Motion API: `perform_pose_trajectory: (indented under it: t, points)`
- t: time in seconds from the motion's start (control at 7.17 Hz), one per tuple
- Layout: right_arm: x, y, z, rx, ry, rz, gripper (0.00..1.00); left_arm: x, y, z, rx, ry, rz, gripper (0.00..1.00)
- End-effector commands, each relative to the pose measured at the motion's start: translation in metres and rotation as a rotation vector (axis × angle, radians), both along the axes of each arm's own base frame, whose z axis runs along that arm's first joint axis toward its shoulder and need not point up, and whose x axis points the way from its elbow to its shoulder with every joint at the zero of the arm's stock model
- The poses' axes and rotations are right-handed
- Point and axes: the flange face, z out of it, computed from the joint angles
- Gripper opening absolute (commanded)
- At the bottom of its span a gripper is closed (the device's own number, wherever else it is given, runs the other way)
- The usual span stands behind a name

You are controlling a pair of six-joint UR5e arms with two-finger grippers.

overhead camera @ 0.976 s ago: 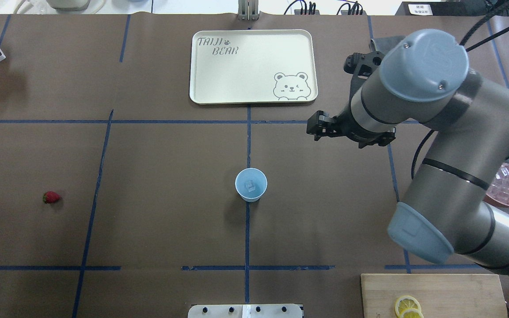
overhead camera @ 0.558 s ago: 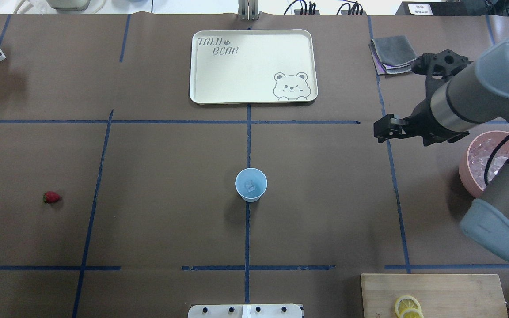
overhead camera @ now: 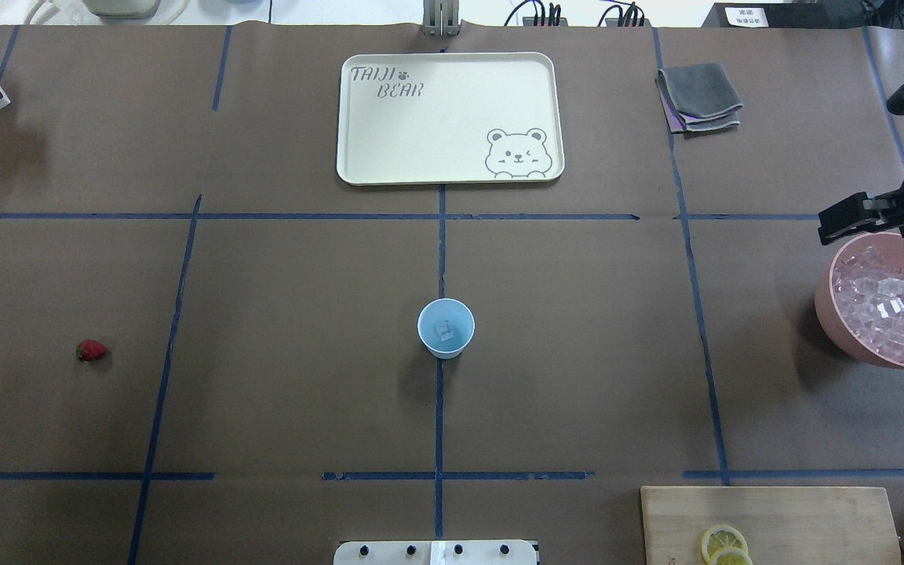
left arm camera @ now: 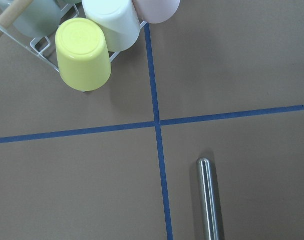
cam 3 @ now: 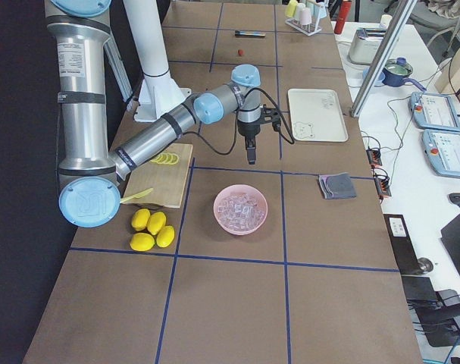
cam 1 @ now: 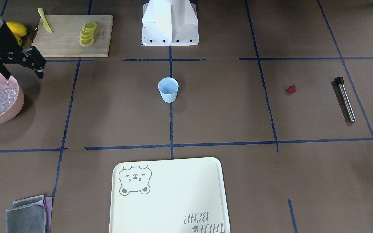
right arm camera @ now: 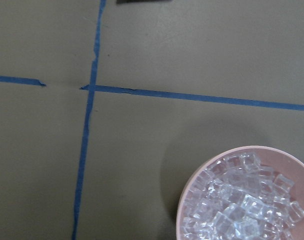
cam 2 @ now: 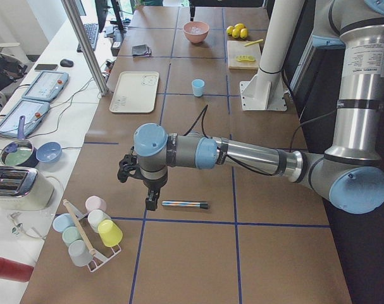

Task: Mash ice and strawberries in cup
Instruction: 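Move the right gripper back over the pink bowl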

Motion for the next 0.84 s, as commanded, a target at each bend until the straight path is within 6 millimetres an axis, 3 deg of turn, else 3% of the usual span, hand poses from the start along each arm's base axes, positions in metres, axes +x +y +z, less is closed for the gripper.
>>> perform_pose_trajectory:
  t: [0.0, 0.14, 0.28, 0.7]
  points:
    - [0.01, 0.0, 0.04, 0.023, -0.001, -0.001, 0.99, 0.0, 0.0, -0.002, 0.002, 0.0, -0.001, 1.0]
    - [0.019, -0.001, 0.077, 0.069, -0.03, 0.019, 0.99, 0.0, 0.0, -0.002, -0.002, -0.001, -0.006, 1.0]
    - [0.021, -0.003, 0.101, 0.073, -0.042, 0.025, 0.99, 0.0, 0.0, -0.002, -0.001, -0.001, -0.006, 1.0]
    - [0.021, -0.013, 0.15, -0.014, -0.011, 0.03, 0.98, 0.0, 0.0, -0.003, 0.001, -0.001, -0.006, 1.0]
